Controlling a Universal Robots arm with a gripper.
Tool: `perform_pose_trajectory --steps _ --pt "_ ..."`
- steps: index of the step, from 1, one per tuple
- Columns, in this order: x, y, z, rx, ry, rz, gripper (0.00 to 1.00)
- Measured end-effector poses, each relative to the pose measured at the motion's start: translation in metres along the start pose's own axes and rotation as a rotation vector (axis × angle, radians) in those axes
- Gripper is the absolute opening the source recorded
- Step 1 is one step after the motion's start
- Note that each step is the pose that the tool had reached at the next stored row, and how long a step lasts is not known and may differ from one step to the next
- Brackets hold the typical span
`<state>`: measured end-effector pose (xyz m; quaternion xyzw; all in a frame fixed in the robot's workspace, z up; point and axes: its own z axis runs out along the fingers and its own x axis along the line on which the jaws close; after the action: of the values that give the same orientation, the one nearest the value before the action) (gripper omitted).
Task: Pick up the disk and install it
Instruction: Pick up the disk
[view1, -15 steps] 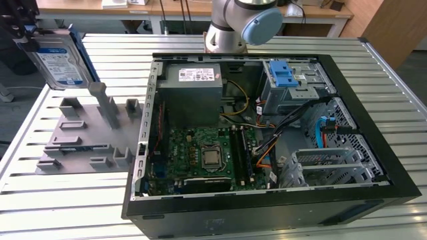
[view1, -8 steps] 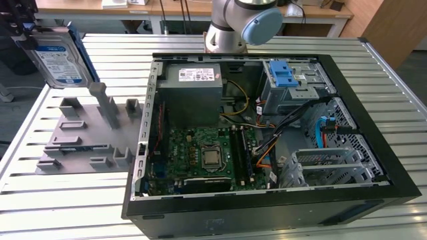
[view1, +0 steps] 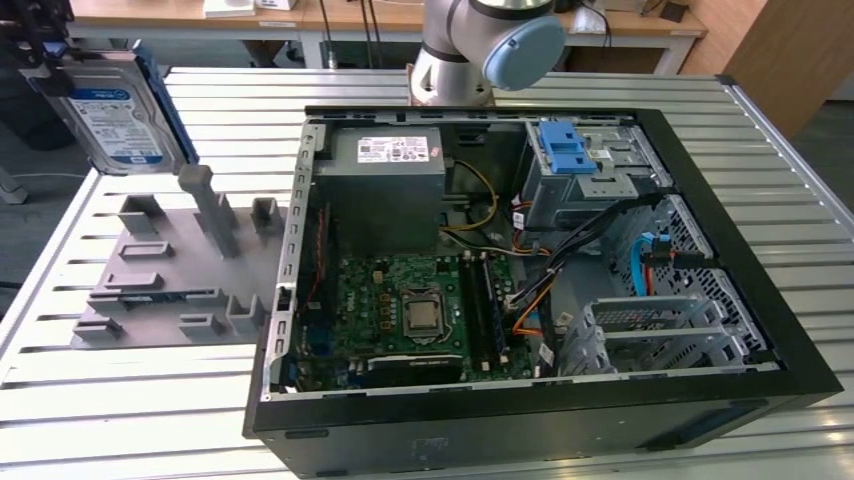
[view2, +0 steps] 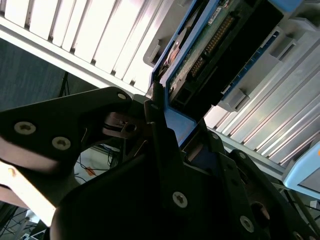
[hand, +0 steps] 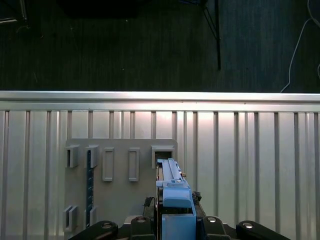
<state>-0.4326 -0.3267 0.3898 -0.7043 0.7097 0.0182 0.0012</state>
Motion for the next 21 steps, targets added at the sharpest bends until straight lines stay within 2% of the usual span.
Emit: perform_pose_trajectory --steps 8,21 --pt "-0.0001 0.0001 -0.0035 0.0000 0.0000 0.000 0.36" --pt "-0.0004 0.0003 -0.0140 -0.0001 0.0001 0.000 0.36"
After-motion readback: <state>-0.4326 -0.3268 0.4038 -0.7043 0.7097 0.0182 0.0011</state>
